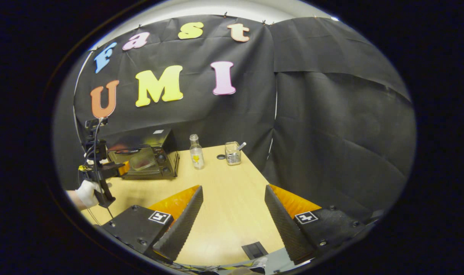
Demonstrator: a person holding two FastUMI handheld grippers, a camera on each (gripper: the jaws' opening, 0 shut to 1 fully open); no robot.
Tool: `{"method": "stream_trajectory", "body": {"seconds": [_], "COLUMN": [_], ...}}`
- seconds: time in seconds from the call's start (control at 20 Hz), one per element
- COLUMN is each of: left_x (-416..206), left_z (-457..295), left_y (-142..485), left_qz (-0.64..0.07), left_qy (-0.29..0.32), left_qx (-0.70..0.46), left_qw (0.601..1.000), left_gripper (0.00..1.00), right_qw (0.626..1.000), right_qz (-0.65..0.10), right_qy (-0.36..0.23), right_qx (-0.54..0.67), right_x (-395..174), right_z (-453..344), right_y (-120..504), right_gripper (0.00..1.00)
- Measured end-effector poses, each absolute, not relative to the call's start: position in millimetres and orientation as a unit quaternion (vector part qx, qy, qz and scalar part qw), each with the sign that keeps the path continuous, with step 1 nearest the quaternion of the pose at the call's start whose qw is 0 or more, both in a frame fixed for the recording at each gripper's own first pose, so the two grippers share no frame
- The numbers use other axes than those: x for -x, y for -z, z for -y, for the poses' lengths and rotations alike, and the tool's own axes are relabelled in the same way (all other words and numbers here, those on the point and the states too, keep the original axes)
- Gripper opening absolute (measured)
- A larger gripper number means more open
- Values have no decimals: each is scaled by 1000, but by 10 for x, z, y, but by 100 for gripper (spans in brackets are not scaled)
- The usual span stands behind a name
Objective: Open the electric oven with the left hand, put the food in, and close the electric oven.
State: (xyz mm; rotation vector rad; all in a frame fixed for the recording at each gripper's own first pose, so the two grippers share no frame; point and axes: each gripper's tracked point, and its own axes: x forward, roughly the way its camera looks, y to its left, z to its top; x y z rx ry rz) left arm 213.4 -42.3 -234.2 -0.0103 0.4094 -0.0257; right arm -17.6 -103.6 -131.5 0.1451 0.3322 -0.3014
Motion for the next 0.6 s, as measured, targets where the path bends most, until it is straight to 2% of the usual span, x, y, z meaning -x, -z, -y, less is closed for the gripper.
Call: {"method": "stream_trajectory", "body": {"seconds": [0.6], "left_x": [-1874], "left_z": [573], "left_y": [2242], "left_qz": [-193], "left_qy": [29], "left_qx": [9], "left_qw": [981], "left_gripper": [97], "right_qw": [978], "right_qz": [-151], "right_qy": [134], "right_qx": [-53], "right_x": [237], "right_z": [994], "right_y": [1049], "right_gripper": [100]}}
